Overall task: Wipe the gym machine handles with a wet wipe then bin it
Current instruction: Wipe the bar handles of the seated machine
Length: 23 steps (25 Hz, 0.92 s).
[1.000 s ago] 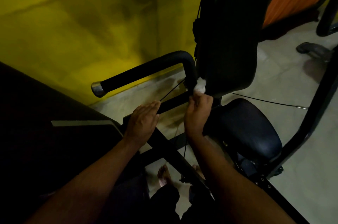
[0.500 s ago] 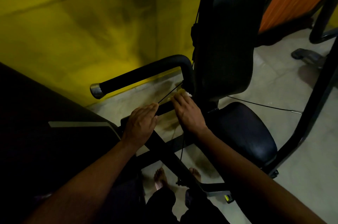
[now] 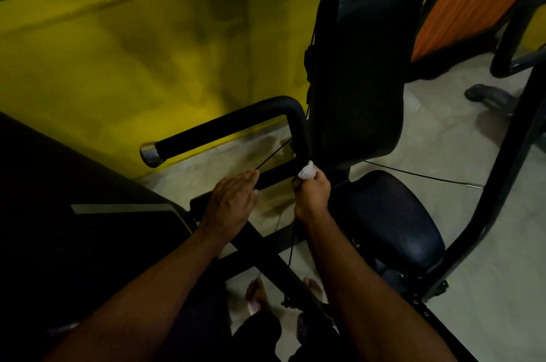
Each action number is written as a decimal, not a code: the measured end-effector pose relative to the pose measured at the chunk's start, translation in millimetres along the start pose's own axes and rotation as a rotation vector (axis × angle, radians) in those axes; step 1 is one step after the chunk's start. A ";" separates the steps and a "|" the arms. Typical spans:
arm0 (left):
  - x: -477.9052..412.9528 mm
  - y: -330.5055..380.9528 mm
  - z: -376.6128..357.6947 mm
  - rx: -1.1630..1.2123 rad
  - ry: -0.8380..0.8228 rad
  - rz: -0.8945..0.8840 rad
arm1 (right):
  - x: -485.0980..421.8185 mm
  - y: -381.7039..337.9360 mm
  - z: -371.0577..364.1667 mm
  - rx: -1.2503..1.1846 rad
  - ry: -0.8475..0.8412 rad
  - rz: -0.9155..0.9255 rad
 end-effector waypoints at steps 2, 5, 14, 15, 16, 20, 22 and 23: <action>-3.7 1.9 -1.0 0.012 0.023 -0.006 | -10.2 -0.7 -3.0 0.045 -0.073 -0.105; -2.6 1.7 -3.6 0.005 0.054 -0.041 | -5.0 -9.2 -3.1 0.053 -0.172 -0.201; -3.9 2.4 -8.8 0.014 0.047 -0.027 | -6.5 -50.8 -3.8 0.213 -0.214 0.346; -2.7 2.9 -8.8 0.016 0.042 -0.023 | -3.6 -55.0 -3.0 0.301 -0.177 0.442; -1.6 4.0 -9.0 0.013 0.041 -0.028 | 1.0 -62.7 -4.2 0.326 -0.145 0.501; -5.7 10.3 -9.9 0.036 0.024 -0.013 | 27.1 -93.0 -15.0 0.347 -0.091 0.862; -4.3 8.4 -10.0 0.043 0.017 -0.013 | 33.8 -86.5 -12.5 0.445 -0.058 1.021; -4.7 6.8 -9.7 0.040 0.010 -0.016 | 34.0 -80.8 -9.6 0.503 -0.040 1.075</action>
Point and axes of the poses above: each hand's wrist, its own x-axis away from the middle knuckle, its own z-axis out of the back of the hand, y = z × x, the point moved 7 cm from there along -x, towards the middle knuckle, and after that the axes turned 12 degrees about y, right-handed, at the moved point
